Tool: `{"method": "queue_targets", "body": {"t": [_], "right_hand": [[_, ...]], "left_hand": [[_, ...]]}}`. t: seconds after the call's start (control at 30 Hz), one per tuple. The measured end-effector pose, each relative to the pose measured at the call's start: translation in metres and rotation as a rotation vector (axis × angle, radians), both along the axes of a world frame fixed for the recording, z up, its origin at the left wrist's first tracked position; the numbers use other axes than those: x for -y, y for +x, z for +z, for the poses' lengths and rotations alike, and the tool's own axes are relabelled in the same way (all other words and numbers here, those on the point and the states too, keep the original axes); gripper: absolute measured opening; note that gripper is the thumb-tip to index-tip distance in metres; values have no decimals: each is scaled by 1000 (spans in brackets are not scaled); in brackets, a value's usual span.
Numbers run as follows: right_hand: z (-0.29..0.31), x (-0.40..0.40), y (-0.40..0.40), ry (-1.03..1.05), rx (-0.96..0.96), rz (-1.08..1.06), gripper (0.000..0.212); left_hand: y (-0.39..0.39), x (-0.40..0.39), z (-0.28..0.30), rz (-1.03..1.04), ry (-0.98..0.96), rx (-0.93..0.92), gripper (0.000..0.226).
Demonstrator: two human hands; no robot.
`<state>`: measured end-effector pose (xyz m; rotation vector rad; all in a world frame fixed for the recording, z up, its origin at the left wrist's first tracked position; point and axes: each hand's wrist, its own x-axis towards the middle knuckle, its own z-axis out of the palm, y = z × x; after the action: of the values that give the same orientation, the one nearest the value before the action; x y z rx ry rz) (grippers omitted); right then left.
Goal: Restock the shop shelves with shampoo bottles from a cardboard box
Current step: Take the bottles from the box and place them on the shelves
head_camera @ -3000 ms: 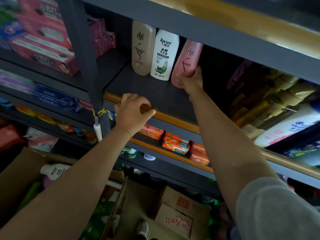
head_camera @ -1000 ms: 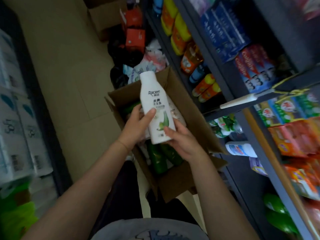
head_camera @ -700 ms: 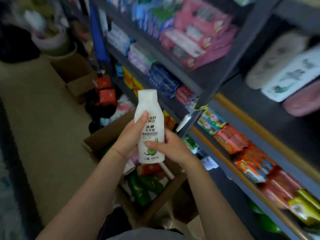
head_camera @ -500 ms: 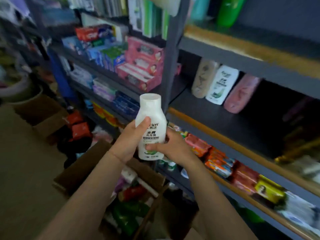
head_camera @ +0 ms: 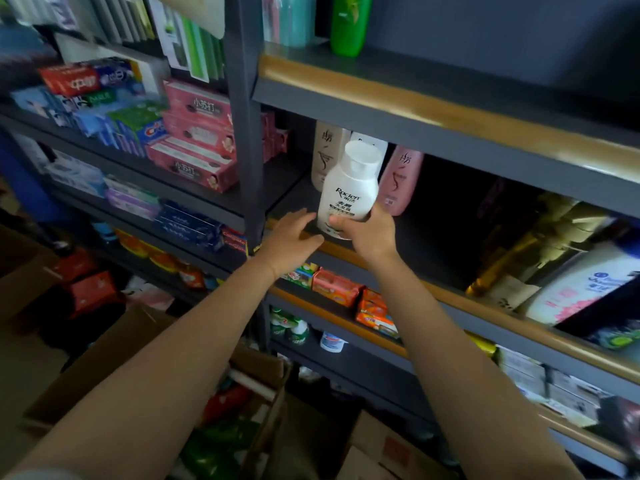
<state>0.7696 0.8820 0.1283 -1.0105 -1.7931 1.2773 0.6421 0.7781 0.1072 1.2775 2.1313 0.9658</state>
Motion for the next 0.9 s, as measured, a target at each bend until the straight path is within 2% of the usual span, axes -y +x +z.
{"method": "queue_targets", "body": {"t": [0.07, 0.13, 0.23, 0.37, 0.6, 0.9], "right_hand": [[-8, -10, -6, -50, 30, -13, 55], [-13, -20, -11, -103, 52, -37, 53], [-16, -38, -21, -185, 31, -76, 45], [-20, -60, -35, -189, 29, -151, 45], [-27, -81, -55, -96, 29, -283, 56], [-49, -100, -78, -106, 37, -402, 71]], "left_hand": [[-6, -2, -8, -42, -119, -145, 54], [-13, -1, -14, -61, -153, -212, 52], [-16, 1, -17, -57, -104, -151, 50], [-14, 4, -22, -61, -56, -121, 51], [-19, 7, -27, -67, -37, -87, 51], [-18, 9, -34, -57, 15, -74, 54]]}}
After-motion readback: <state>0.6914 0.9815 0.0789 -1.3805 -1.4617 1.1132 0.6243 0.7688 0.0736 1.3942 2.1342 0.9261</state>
